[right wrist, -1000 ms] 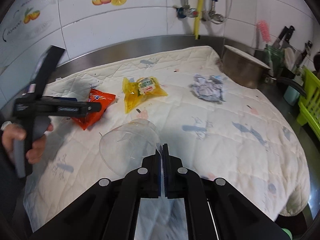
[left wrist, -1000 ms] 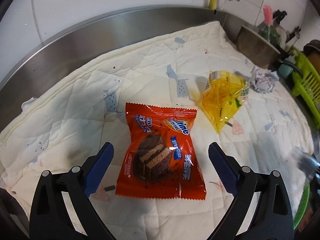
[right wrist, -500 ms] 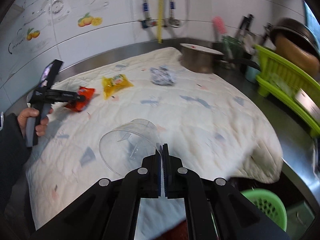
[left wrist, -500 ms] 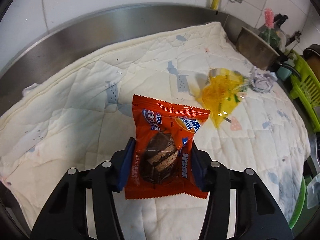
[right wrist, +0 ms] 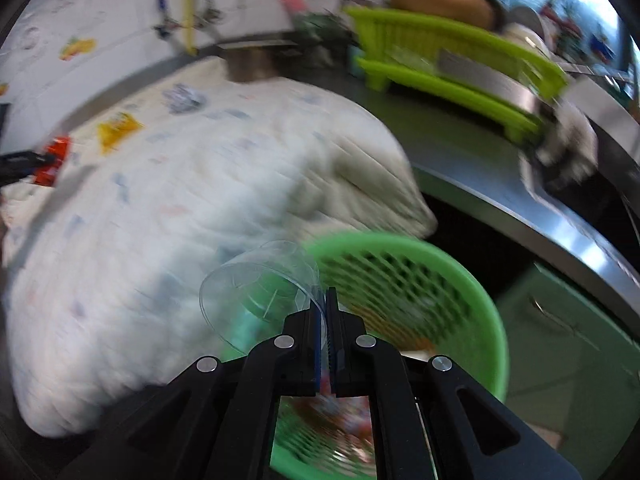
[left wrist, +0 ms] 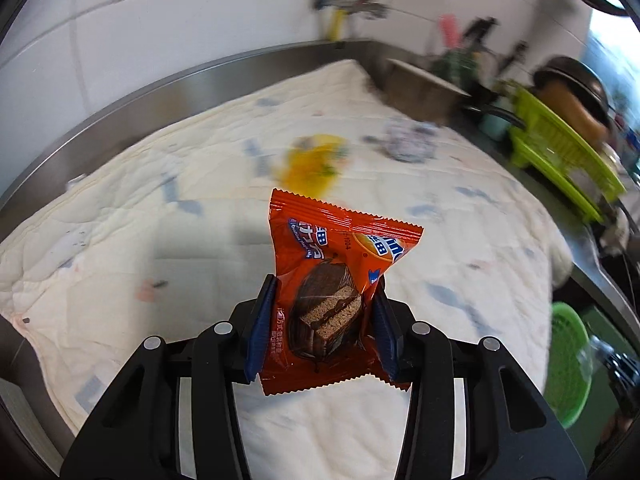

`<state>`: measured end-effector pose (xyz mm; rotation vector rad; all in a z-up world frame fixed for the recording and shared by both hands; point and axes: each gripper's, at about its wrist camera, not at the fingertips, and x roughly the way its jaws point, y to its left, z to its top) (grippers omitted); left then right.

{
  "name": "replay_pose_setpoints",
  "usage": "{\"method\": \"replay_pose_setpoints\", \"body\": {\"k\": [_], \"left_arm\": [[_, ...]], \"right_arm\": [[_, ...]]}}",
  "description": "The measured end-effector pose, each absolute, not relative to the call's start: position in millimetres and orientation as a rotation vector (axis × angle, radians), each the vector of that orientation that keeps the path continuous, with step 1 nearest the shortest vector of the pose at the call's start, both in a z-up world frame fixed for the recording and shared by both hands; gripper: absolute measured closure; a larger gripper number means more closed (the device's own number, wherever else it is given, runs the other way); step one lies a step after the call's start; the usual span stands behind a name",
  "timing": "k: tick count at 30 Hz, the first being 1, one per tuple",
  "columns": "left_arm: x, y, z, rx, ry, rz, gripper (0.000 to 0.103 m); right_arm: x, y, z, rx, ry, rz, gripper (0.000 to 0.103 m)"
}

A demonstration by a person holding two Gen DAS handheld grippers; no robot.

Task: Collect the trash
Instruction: 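Drop the plastic cup into the green basket with the right tool while the left tool drops the orange wrapper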

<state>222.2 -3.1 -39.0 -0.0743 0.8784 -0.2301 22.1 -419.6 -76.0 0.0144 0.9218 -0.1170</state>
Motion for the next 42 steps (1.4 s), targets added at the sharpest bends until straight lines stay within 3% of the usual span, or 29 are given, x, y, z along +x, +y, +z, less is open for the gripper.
{"method": "replay_pose_setpoints", "body": {"k": [7, 9, 18, 24, 28, 29, 35, 42], "left_arm": [[183.2, -89.0, -29.7, -0.045, 0.859, -0.449, 0.059], [172.2, -118.2, -32.0, -0.033, 0.870, -0.523, 0.059], [132.2, -237.7, -48.6, 0.040, 0.926, -0.760, 0.059], [112.5, -312.6, -75.2, 0.118, 1.000, -0.861, 0.058], [105.5, -350.0, -91.3, 0.159, 1.040, -0.894, 0.052], [104.4, -356.1, -95.1, 0.171, 1.049, -0.890, 0.043], [102.6, -380.2, -113.4, 0.163, 1.098, -0.929, 0.030], [97.9, -384.5, -113.5, 0.172, 1.090, -0.935, 0.027]], "right_arm": [[2.3, -469.3, -109.7, 0.053, 1.030, -0.225, 0.087], [0.6, -473.1, -115.7, 0.071, 1.051, -0.232, 0.067], [-21.6, -487.5, -114.8, 0.124, 1.027, -0.255, 0.045], [-43.6, -497.3, -100.5, 0.168, 0.978, -0.260, 0.038], [-56.0, -500.1, -93.2, 0.169, 0.959, -0.257, 0.036], [-58.1, -500.6, -91.8, 0.170, 0.955, -0.256, 0.035], [-69.8, -504.3, -86.0, 0.191, 0.934, -0.254, 0.035], [-72.2, -505.5, -84.1, 0.194, 0.926, -0.260, 0.034]]}}
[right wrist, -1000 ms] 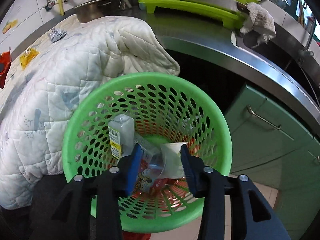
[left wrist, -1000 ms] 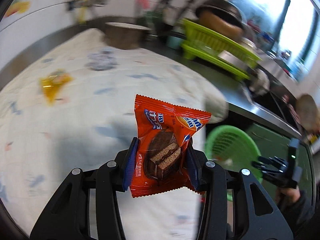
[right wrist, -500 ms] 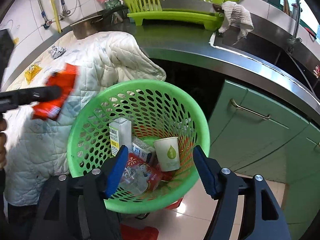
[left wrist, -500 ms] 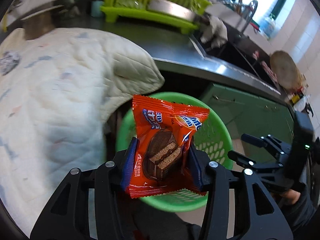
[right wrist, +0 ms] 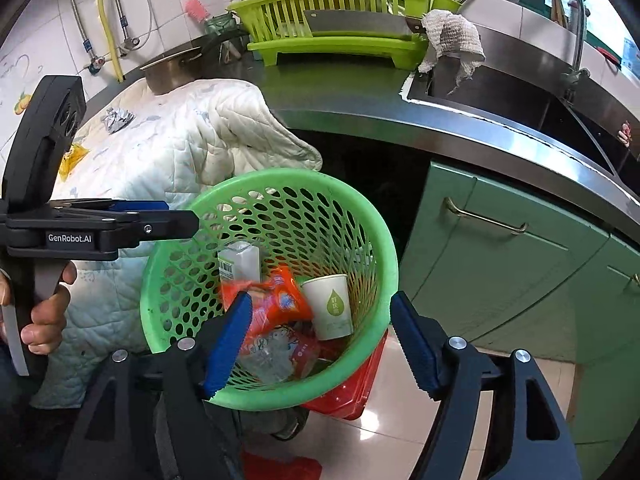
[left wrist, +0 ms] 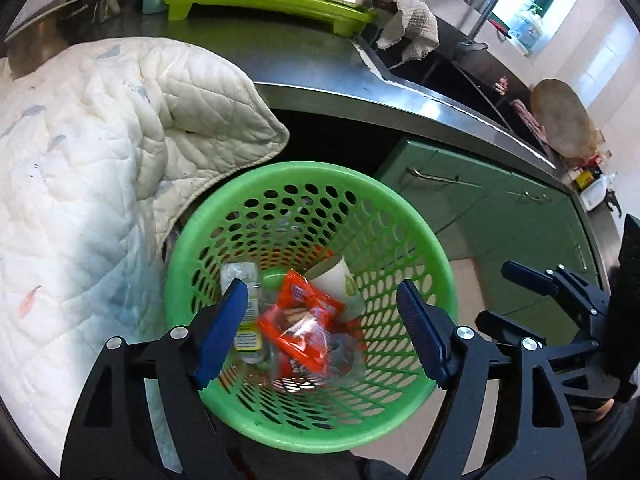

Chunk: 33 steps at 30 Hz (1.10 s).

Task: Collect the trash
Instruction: 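Drop the plastic cup into the green basket with the right tool while the left tool drops the orange wrapper, then move both tools back over the cloth toward the yellow bag and crumpled paper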

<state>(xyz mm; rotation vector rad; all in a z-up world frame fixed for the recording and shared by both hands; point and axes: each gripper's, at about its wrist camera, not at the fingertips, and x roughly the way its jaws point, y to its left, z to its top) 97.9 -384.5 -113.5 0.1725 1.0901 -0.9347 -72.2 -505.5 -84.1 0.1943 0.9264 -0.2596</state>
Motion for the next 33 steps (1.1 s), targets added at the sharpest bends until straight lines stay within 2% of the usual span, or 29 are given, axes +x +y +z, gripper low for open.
{"method": "replay_pose_setpoints", "body": {"k": [14, 33], "left_arm": [[117.7, -320.9, -77.7, 0.141, 1.015, -0.822, 0.027], [195.6, -136.1, -54.0, 0.028, 0.939, -0.457, 0.027]], "right_arm": [[-53.3, -478.6, -67.6, 0.143, 0.898, -0.196, 0.031], [55.6, -386.5, -46.9, 0.030, 0.887, 0.057, 0.030]]}}
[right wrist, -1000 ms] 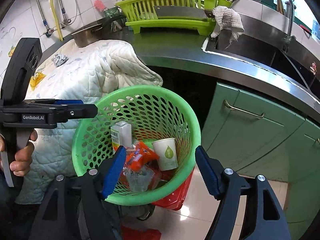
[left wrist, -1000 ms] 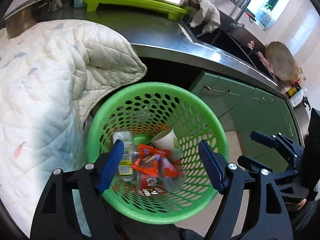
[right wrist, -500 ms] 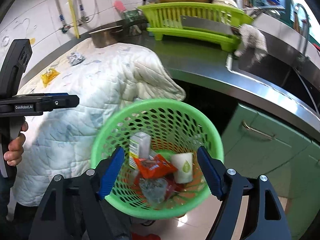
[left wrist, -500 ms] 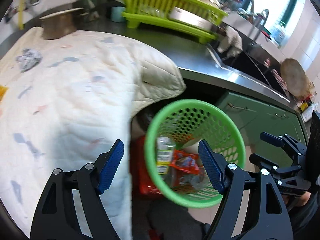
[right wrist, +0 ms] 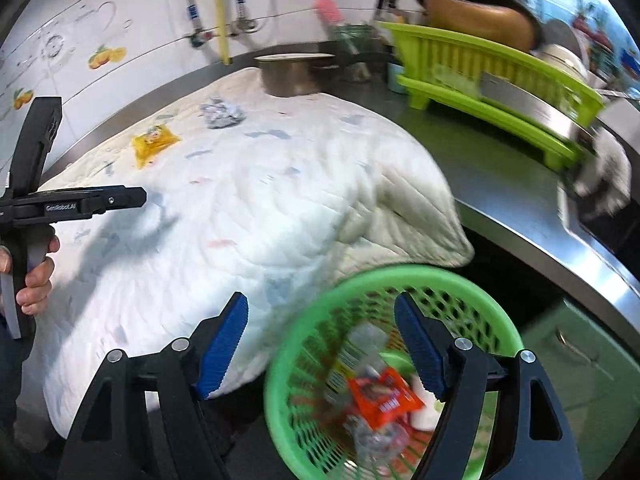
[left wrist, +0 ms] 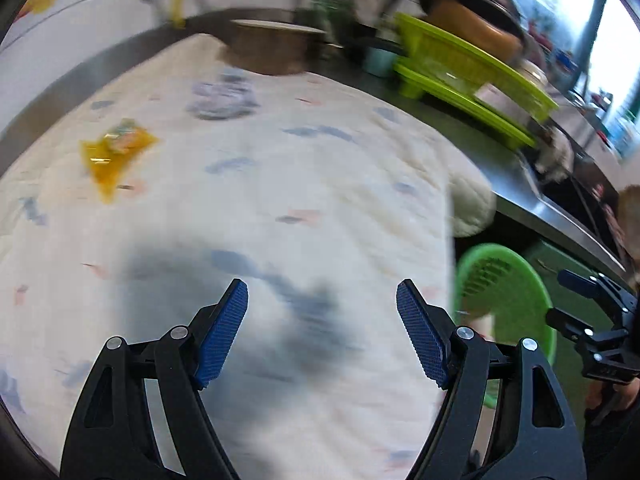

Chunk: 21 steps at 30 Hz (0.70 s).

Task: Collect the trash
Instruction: 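Move both tools back over the cloth toward the yellow bag and crumpled paper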

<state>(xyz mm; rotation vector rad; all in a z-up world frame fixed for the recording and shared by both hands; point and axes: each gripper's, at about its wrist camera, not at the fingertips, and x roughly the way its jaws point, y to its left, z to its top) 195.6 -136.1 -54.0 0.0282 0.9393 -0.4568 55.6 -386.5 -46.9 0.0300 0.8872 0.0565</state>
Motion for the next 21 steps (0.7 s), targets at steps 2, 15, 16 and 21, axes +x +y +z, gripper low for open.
{"method": "replay_pose_setpoints", "body": {"k": [2, 15, 16, 21], "left_arm": [[208.7, -112.2, -51.6, 0.014, 0.922, -0.405, 0.023], [321.8, -17.5, -62.7, -0.032, 0.883, -0.169, 0.007], [330.3, -15.1, -65.2, -0.033, 0.885, -0.172, 0.007], [362.3, -14.5, -77.8, -0.005, 0.892, -0.179, 0.007]], "right_arm": [[71.7, -374.2, -45.8, 0.019, 0.887, 0.083, 0.030], [181.7, -311.5, -34.6, -0.013, 0.867, 0.216, 0.025], [191.4, -306.0, -34.2, -0.020, 0.866, 0.227, 0.025], [231.8, -286.3, -36.4, -0.046, 0.868, 0.269, 0.024]]}}
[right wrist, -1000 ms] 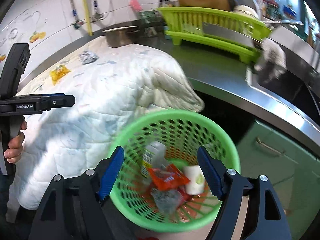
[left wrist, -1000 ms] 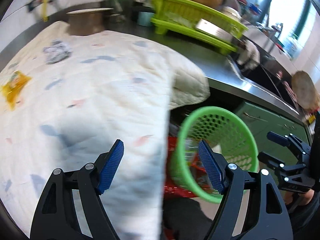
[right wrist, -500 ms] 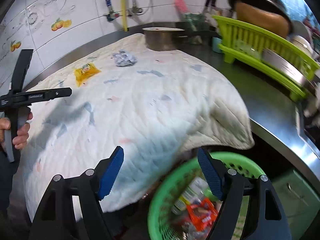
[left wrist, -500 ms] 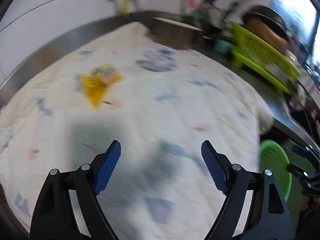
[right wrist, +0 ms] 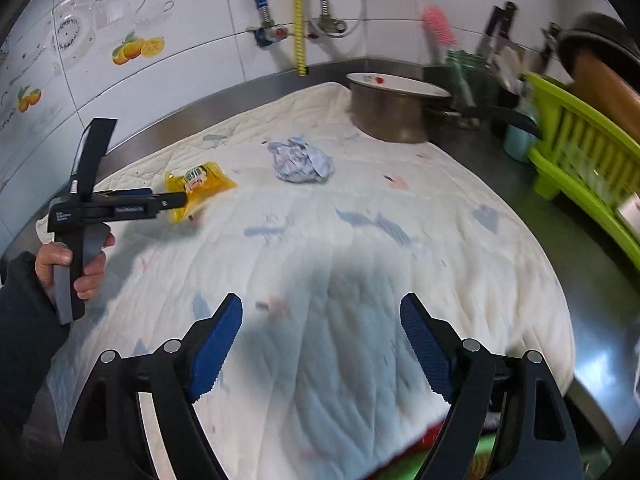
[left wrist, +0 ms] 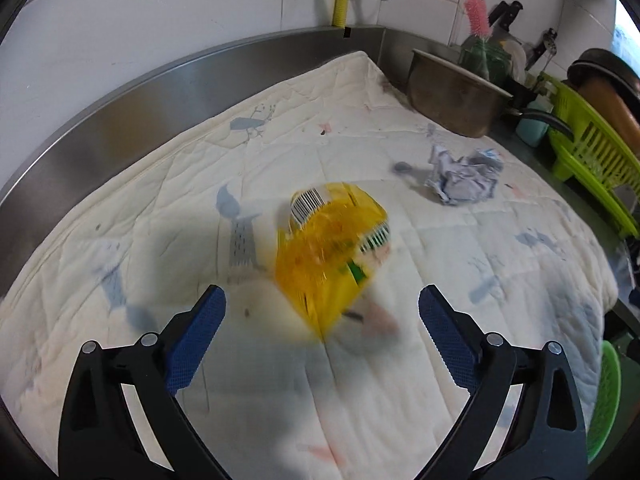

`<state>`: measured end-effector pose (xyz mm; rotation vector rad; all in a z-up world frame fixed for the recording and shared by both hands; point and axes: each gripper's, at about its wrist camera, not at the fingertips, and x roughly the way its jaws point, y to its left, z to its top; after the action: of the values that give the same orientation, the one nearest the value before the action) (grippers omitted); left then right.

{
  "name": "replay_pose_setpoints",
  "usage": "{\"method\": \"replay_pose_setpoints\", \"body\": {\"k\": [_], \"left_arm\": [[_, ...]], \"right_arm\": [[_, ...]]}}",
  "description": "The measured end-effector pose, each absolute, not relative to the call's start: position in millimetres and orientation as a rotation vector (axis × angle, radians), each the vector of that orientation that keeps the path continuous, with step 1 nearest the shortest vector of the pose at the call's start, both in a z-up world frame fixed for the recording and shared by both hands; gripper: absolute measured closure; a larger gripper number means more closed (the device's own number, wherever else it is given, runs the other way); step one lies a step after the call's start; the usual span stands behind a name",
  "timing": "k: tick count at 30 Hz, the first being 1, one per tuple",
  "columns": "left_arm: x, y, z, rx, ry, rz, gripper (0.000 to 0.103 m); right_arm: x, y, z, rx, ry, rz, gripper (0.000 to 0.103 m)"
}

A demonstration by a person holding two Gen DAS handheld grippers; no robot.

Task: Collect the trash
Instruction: 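Move both tools back over the cloth toward the yellow bag and crumpled paper, then grasp the yellow snack bag with the left tool while the right tool grasps the crumpled paper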

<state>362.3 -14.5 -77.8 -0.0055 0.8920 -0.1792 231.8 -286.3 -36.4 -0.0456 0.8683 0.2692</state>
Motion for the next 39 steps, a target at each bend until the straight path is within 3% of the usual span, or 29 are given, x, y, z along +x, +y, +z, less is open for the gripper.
{"method": "replay_pose_setpoints", "body": {"k": [9, 12, 14, 26, 29, 31, 32, 33, 39], "left_arm": [[395.5, -16.2, -95.4, -0.029, 0.898, -0.243, 0.009], [395.6, -22.5, -95.5, 0.008, 0.882, -0.270, 0.027], [396.9, -24.9, -96.3, 0.011, 0.881, -0.287, 0.045], [379.9, -17.7, -81.4, -0.002, 0.830, -0.318, 0.069], [375.3, -14.6, -79.2, -0.004, 0.832, -0.315, 0.071], [372.7, -12.7, -78.0, -0.002, 0.827, -0.312, 0.071], [371.5, -11.7, -78.1, -0.002, 0.829, -0.313, 0.072], [370.8, -11.3, -78.3, -0.001, 0.831, -0.310, 0.072], [359.0, -9.9, -75.3, -0.013, 0.830, -0.317, 0.073]], "right_arm": [[301.4, -259.5, -46.7, -0.081, 0.863, 0.330, 0.022], [323.5, -251.7, -49.9, -0.112, 0.858, 0.338, 0.022], [338.8, -246.4, -53.2, -0.128, 0.862, 0.343, 0.022], [417.1, -214.9, -75.6, -0.174, 0.879, 0.334, 0.019], [434.4, -211.7, -86.8, -0.148, 0.908, 0.323, 0.019], [441.0, -209.8, -95.3, -0.146, 0.927, 0.306, 0.026], [443.2, -210.0, -100.9, -0.133, 0.949, 0.308, 0.040], [441.4, -211.4, -104.0, -0.122, 0.955, 0.311, 0.044], [419.0, -220.8, -98.0, -0.083, 0.931, 0.342, 0.050]]}}
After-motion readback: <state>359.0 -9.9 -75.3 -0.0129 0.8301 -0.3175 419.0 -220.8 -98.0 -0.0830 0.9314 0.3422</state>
